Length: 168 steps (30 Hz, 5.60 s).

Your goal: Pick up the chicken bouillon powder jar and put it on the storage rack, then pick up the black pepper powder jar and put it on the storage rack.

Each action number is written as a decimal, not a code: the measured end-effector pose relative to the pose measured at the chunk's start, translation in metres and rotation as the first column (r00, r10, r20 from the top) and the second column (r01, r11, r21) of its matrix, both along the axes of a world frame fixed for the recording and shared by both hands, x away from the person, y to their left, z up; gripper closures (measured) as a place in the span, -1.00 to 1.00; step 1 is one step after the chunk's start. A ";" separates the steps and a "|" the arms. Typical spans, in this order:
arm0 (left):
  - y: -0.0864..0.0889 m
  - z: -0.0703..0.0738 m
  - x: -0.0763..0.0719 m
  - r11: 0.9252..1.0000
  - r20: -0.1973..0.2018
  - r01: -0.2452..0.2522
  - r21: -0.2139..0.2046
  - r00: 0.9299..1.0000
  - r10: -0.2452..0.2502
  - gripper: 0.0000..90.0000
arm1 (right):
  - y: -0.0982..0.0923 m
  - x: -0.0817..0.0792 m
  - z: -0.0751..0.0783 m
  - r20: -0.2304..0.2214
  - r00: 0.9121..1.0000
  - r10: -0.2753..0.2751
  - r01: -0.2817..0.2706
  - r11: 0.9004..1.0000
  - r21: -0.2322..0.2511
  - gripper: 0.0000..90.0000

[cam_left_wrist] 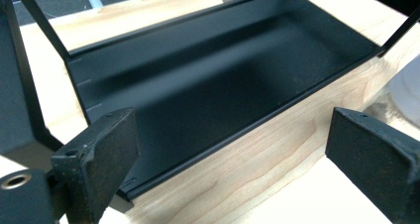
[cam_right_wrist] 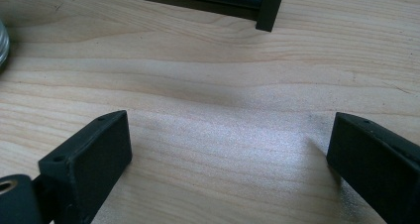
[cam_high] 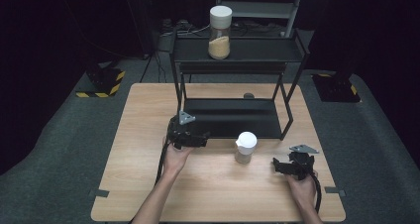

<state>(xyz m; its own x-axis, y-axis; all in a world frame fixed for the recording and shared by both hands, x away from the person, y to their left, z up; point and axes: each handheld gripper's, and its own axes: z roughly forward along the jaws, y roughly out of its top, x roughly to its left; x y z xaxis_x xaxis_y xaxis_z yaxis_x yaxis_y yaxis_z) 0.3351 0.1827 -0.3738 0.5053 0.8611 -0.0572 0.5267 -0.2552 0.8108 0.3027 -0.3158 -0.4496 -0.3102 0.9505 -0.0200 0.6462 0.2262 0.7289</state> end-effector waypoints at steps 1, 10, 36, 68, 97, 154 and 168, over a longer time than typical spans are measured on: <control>0.000 -0.002 0.000 1.000 -0.003 -0.004 -0.001 1.000 0.004 -0.86 | 0.000 0.000 0.000 0.000 1.000 0.000 0.000 1.000 0.000 -0.94; 0.000 -0.016 -0.001 1.000 -0.034 -0.006 -0.002 0.999 0.006 -0.86 | 0.000 0.000 0.000 0.000 1.000 0.000 0.000 1.000 0.000 -0.94; -0.020 -0.066 0.001 0.998 -0.118 -0.050 0.022 0.992 0.052 -0.86 | 0.000 0.000 0.000 0.000 1.000 -0.001 0.001 1.000 0.000 -0.94; -0.041 -0.081 -0.010 0.991 -0.084 -0.078 0.111 0.993 0.087 -0.87 | -0.003 -0.003 0.003 0.007 0.999 0.052 -0.052 0.998 0.021 -0.92; -0.041 -0.081 -0.010 0.991 -0.084 -0.078 0.112 0.993 0.088 -0.87 | 0.047 0.012 0.017 0.167 0.896 0.411 -0.431 0.896 0.111 -0.82; -0.042 -0.081 -0.010 0.991 -0.084 -0.081 0.110 0.992 0.090 -0.87 | 0.025 0.033 0.106 0.262 0.876 0.405 -0.448 0.884 0.131 -0.33; -0.042 -0.081 -0.010 0.991 -0.084 -0.080 0.111 0.992 0.090 -0.87 | 0.010 0.048 0.167 0.286 0.880 0.379 -0.434 0.887 0.157 -0.33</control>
<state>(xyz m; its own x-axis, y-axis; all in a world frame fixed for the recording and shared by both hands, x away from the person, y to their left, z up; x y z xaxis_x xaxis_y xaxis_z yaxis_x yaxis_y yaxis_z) 0.3251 0.1410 -0.4545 0.4269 0.9043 -0.0037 0.6186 -0.2890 0.7307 0.3504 -0.3058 -0.2827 -0.6812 0.7309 0.0419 0.3291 0.2546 0.9093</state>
